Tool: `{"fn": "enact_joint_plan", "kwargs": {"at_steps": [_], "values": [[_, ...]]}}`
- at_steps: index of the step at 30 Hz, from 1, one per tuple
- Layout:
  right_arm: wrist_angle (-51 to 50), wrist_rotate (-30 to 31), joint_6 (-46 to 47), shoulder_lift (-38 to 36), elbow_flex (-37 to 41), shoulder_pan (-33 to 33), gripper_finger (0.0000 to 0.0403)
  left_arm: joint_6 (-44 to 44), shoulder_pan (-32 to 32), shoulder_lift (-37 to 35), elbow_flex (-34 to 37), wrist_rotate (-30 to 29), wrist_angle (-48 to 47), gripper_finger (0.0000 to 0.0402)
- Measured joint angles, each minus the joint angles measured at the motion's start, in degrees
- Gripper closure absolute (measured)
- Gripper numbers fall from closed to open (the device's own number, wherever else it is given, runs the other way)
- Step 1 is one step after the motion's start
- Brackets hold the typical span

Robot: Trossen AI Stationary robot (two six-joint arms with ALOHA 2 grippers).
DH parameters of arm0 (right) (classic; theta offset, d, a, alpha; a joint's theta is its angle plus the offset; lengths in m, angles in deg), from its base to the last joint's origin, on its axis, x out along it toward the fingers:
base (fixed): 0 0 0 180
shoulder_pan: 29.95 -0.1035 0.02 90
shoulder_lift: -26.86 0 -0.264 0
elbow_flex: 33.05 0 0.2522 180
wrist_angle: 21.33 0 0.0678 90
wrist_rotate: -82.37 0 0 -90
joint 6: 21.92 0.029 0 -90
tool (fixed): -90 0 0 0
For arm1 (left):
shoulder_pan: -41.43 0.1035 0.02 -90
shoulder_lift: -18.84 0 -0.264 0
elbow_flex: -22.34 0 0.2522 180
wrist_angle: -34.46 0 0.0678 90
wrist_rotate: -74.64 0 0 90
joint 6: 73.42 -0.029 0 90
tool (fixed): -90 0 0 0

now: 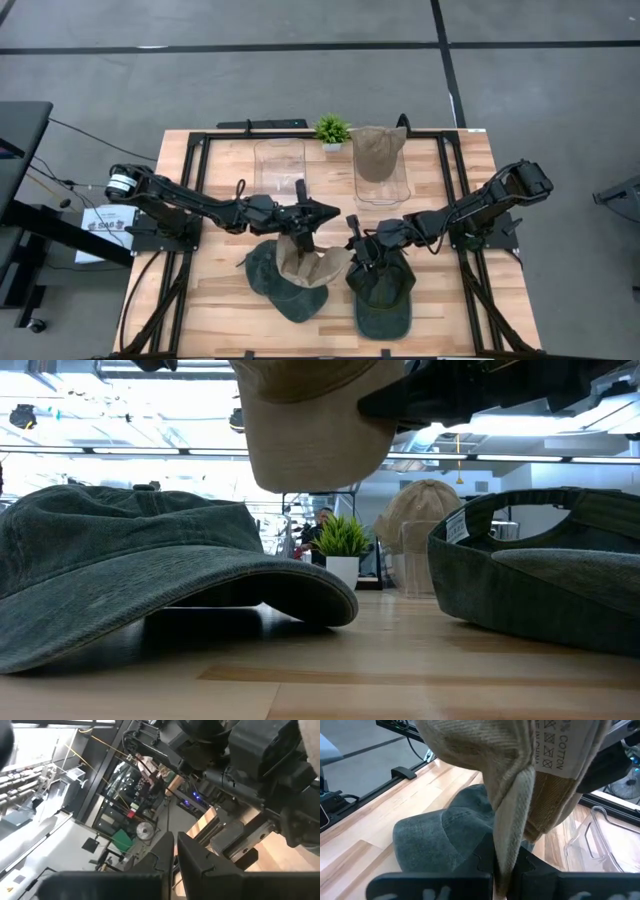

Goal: Pick & Place hat
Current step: Put the brown cap into the right transparent bin

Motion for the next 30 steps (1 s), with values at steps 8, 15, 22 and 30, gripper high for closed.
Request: {"fn": "enact_joint_plan", "kwargs": {"at_steps": [8,15,22,30], "values": [[0.00,0.06,-0.02,0.00,0.00,0.02,0.0401,-0.48,0.02,-2.39,0.00,0.43,4.88,0.0380],[0.42,0.11,-0.04,0.00,0.00,0.02,0.0401,1.12,1.27,-2.55,-0.04,3.69,7.65,0.0380],[0.46,0.11,-0.43,0.00,0.00,0.13,0.0401,2.36,1.25,-1.87,-0.02,4.94,8.17,0.0380],[0.35,0.11,-0.41,0.00,0.00,0.13,0.0401,5.67,0.98,-0.63,-0.02,5.81,5.68,0.0380]]}}
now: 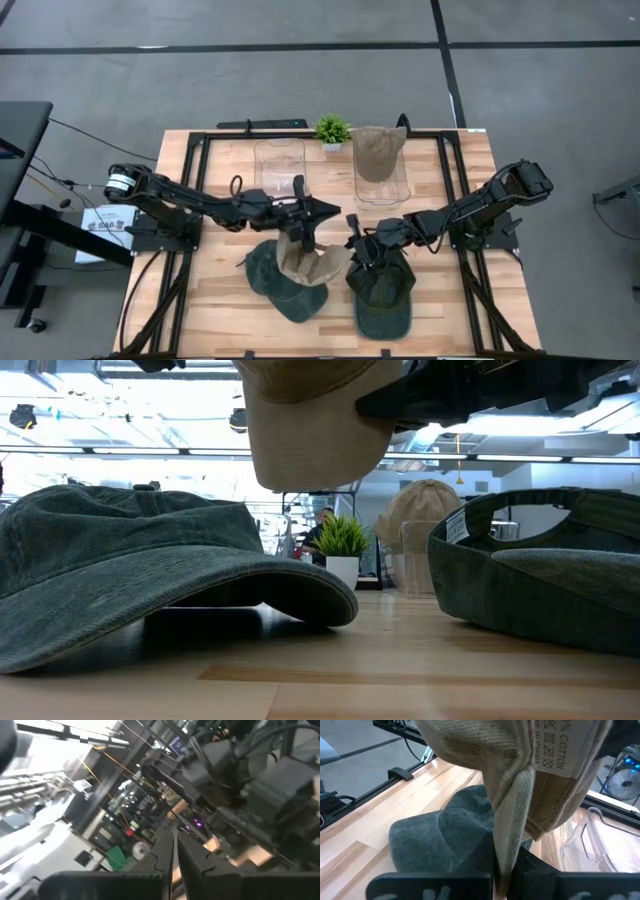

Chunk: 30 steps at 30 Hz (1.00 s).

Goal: Pick & Place hat
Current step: Put the brown cap into the right transparent bin

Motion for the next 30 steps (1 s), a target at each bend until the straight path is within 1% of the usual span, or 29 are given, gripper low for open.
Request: {"fn": "enact_joint_plan", "kwargs": {"at_steps": [5,9,15,25,28,30], "values": [[-0.39,-0.02,-0.02,0.00,0.00,-0.04,0.0401,2.99,-0.55,0.00,0.00,-0.17,-2.15,0.0380],[-0.41,-0.04,-0.02,0.00,0.00,-0.04,0.0401,2.84,-1.33,0.00,0.00,-0.17,-2.72,0.0380],[-0.34,0.00,-0.02,0.00,0.00,-0.04,0.0401,-0.83,-1.30,-2.15,0.02,-0.49,0.10,0.0380],[0.10,-0.15,0.00,-0.02,0.00,-0.04,0.0401,-0.77,-1.17,-11.42,0.02,-0.22,1.16,0.0380],[0.73,-2.59,0.00,-0.02,0.00,-0.04,0.0401,0.42,-1.35,-15.61,0.02,-0.27,1.18,0.0380],[1.59,-4.41,0.35,-0.02,0.00,-0.04,0.0401,3.80,-1.66,-18.67,0.02,-1.43,1.23,0.0380]]}}
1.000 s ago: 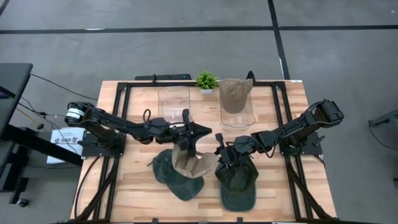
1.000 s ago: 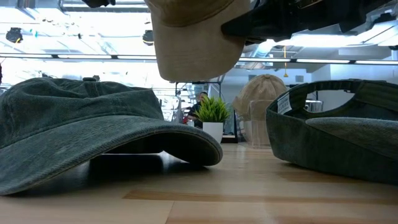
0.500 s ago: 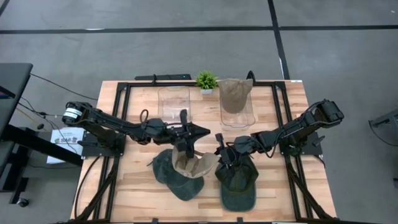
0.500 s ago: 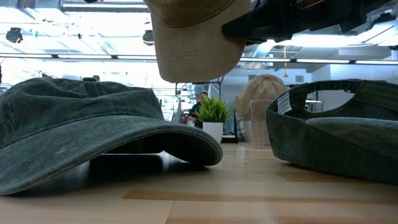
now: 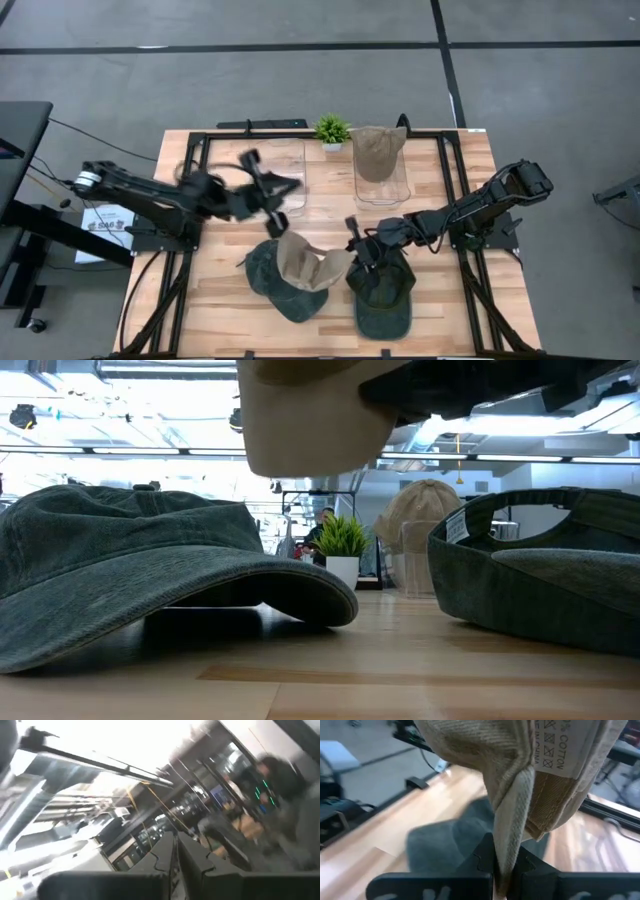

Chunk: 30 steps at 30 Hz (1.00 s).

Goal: Pick & Place hat
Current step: Put the brown cap into the right transparent bin

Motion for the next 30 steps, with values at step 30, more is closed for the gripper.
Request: {"fn": "enact_joint_plan", "kwargs": {"at_steps": [30], "values": [[8.52,-27.19,19.63,0.00,0.00,7.90,0.0402,30.28,-9.44,-15.67,0.00,-1.24,-35.69,0.0380]]}}
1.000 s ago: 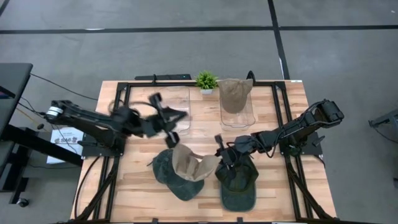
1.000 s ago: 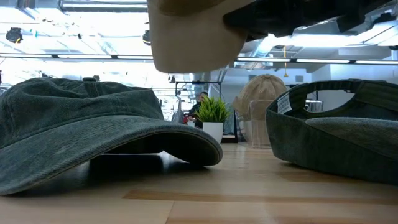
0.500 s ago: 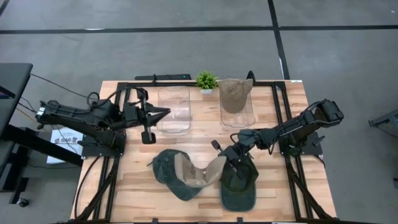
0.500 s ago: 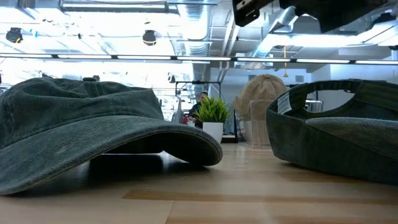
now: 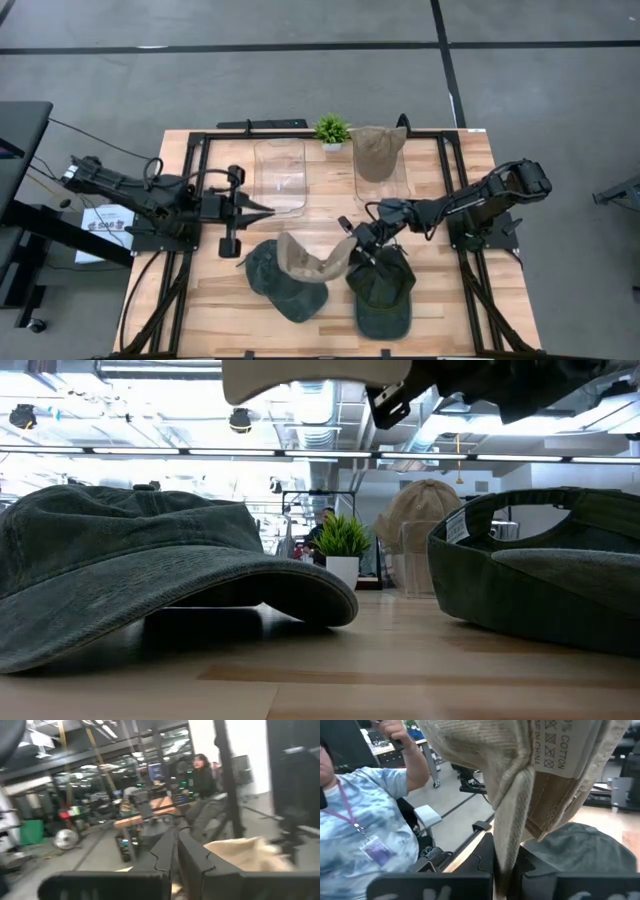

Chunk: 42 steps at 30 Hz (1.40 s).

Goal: Pick & Place hat
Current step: Put the brown cap into the right transparent bin

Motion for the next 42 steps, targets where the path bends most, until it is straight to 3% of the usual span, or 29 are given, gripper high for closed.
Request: {"fn": "enact_joint_plan", "kwargs": {"at_steps": [6,12,17,23,42], "values": [[-1.34,0.10,-0.02,0.00,0.00,1.27,0.0402,5.51,-0.30,0.13,0.00,10.71,-5.83,0.0375],[-3.64,0.90,-0.08,0.00,0.00,2.53,0.0402,6.34,-0.48,3.10,0.00,20.02,-6.61,0.0337],[-5.18,1.97,-0.55,0.00,0.00,3.34,0.0402,6.33,-0.40,7.01,0.00,19.99,-6.77,0.0300],[-6.17,2.16,-0.62,0.00,0.00,3.91,0.0402,6.15,-0.41,10.64,0.00,15.17,-6.68,0.0275],[-7.19,3.42,-1.08,0.00,0.00,4.43,0.0402,6.28,-0.10,12.38,0.00,10.72,-7.73,0.0271]]}}
